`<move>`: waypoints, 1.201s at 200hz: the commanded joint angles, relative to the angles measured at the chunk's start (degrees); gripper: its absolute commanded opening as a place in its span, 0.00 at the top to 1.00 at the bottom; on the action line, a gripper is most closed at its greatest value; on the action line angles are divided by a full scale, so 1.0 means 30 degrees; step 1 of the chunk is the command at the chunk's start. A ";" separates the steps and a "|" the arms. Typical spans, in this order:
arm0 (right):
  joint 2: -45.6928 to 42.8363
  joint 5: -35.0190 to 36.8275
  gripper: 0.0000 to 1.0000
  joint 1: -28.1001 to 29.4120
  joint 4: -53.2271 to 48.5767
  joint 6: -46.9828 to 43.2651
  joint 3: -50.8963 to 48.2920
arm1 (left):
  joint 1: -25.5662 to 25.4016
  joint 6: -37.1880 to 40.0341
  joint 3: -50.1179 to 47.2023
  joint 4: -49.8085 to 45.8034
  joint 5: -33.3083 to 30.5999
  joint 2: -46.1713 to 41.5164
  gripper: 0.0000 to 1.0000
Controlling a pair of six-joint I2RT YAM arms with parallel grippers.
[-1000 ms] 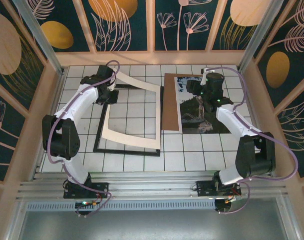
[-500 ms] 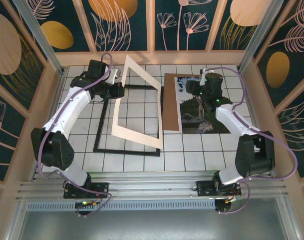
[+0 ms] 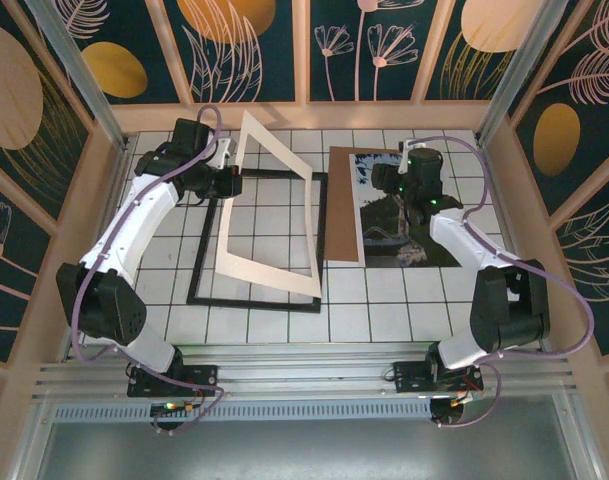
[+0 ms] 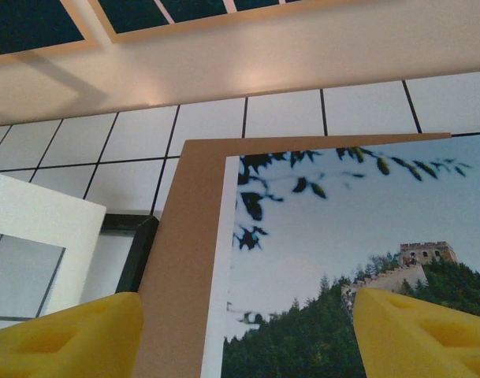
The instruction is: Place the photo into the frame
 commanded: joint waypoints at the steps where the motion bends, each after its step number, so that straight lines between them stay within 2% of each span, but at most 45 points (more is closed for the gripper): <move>1: 0.0285 0.0696 0.29 0.0229 0.0255 -0.0431 -0.0243 | 0.0116 0.0458 0.0849 -0.1162 -0.1386 0.0210 1.00; 22: 0.0380 0.0812 0.28 0.0268 0.0197 -0.0525 -0.0157 | 0.0135 0.0522 0.1191 -0.1374 -0.0883 0.0355 1.00; 61: 0.0654 0.0983 0.28 0.0435 0.0155 -0.0579 -0.0003 | 0.0128 0.1308 0.1233 -0.2086 -0.1291 0.1143 1.00; 112: 0.1119 0.1271 0.29 0.0618 0.0017 -0.0766 0.0318 | 0.0194 0.2939 0.1158 -0.2505 -0.3623 0.1412 1.00; 141: 0.1210 0.1615 0.28 0.0746 -0.0088 -0.0958 0.0460 | 0.0280 0.2863 0.1004 -0.2087 -0.4440 0.1661 1.00; 192: 0.1247 0.2109 0.29 0.0915 -0.0269 -0.1104 0.0306 | 0.0329 0.1879 0.0644 -0.0097 -0.2886 0.2769 1.00; 240: 0.1366 0.2264 0.29 0.1049 -0.0337 -0.1193 0.0350 | 0.0600 0.1302 0.0631 0.0315 -0.2850 0.3388 1.00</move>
